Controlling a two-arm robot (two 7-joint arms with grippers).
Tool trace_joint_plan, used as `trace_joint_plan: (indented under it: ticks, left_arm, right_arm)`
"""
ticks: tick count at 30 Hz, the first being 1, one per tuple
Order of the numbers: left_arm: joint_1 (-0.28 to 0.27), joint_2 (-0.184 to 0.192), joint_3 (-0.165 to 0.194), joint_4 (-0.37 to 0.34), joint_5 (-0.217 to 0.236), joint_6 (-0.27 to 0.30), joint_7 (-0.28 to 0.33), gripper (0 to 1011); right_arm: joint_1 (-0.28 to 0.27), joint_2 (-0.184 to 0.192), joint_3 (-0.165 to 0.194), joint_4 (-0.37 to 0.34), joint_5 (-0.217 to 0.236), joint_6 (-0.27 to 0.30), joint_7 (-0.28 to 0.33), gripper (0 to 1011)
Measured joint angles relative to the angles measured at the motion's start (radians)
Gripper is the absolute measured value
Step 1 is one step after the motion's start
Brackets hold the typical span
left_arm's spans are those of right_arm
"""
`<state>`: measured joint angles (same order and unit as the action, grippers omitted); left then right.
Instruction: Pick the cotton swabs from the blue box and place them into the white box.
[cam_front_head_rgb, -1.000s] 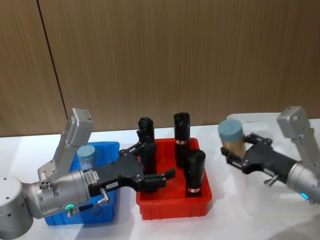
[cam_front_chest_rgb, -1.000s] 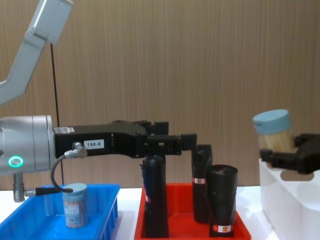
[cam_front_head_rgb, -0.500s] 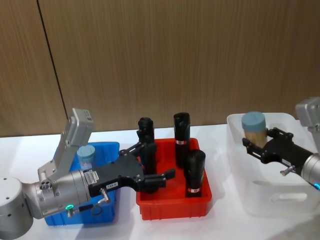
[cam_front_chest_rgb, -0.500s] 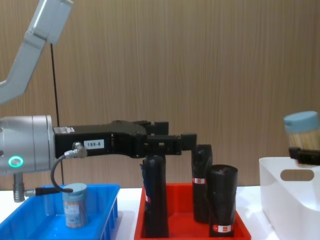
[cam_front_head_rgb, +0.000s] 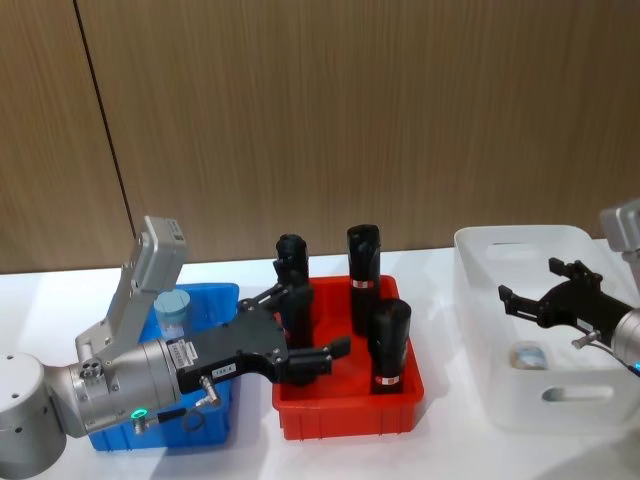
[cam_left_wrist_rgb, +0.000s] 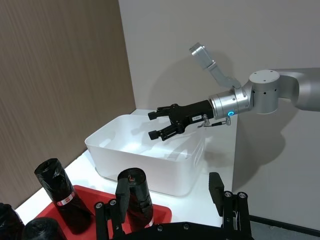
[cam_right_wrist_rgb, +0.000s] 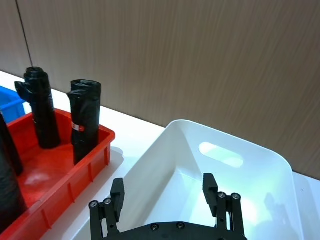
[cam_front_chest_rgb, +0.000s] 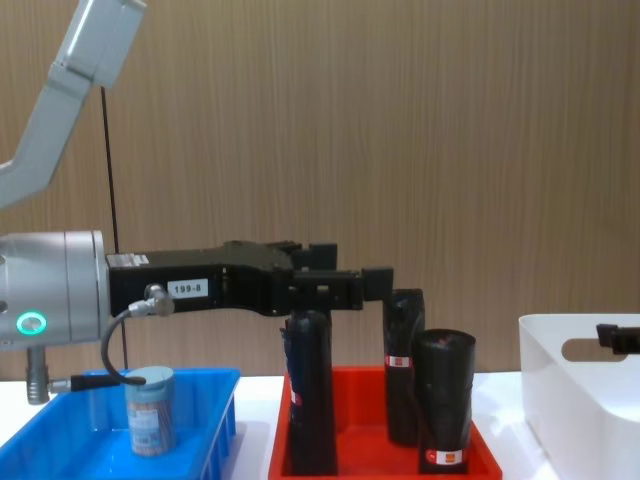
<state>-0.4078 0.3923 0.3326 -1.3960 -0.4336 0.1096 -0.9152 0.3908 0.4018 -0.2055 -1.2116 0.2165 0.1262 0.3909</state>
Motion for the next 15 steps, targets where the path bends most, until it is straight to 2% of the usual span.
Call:
trace_joint_plan:
  ticks: [3, 8, 15]
  left_arm:
    - [0.0, 0.0, 0.0, 0.0, 0.0, 0.0, 0.0, 1004]
    - [0.0, 0.0, 0.0, 0.0, 0.0, 0.0, 0.002, 1004]
    - [0.011, 0.0, 0.007, -0.013, 0.013, -0.005, 0.052, 1004]
  right_arm:
    - [0.006, -0.002, 0.0, 0.014, 0.0, 0.001, -0.004, 1001]
    - [0.005, -0.002, 0.0, 0.012, 0.0, 0.001, -0.005, 1001]
    - [-0.032, -0.007, -0.001, -0.039, 0.006, -0.006, -0.033, 1001]
